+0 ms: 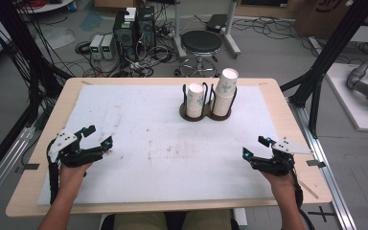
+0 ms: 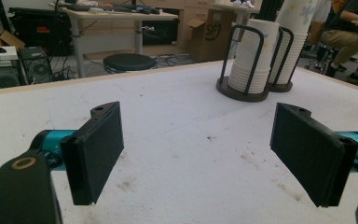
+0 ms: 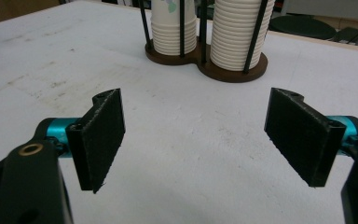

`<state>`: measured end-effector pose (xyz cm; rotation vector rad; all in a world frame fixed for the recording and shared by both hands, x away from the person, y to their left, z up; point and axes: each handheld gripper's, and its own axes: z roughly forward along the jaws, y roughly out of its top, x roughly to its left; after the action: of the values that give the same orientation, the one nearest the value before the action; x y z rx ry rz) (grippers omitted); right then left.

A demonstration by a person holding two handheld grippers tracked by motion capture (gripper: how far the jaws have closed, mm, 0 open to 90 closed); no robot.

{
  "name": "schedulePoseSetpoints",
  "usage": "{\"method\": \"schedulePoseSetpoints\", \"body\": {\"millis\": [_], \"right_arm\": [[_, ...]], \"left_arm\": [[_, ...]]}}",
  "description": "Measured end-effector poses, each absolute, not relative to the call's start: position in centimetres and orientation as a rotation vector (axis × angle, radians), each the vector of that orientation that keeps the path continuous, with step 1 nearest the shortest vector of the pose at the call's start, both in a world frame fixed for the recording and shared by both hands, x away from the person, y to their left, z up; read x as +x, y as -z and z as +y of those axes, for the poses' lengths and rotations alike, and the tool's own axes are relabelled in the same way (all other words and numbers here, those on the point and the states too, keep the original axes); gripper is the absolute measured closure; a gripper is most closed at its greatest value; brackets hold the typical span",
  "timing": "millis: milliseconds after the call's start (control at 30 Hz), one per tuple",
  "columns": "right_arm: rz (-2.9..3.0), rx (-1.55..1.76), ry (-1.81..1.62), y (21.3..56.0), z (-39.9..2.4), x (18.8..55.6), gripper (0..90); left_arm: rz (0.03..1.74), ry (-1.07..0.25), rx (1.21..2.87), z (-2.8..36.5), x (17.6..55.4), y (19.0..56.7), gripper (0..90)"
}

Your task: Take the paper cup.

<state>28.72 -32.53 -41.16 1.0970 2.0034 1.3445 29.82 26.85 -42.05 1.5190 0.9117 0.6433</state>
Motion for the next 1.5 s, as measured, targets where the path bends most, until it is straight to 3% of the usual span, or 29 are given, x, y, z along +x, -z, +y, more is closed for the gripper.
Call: {"method": "schedulePoseSetpoints", "body": {"millis": [800,1500], "right_arm": [[2.040,1.078,-1.454,39.7,-29.9,30.6,20.6],[2.187,0.943,-1.398,33.9,-21.6,39.9,20.6]], "left_arm": [[0.893,-0.619,1.535,26.8,29.3,42.1,17.1],[0.884,-0.598,1.539,26.7,29.6,42.2,17.1]]}}
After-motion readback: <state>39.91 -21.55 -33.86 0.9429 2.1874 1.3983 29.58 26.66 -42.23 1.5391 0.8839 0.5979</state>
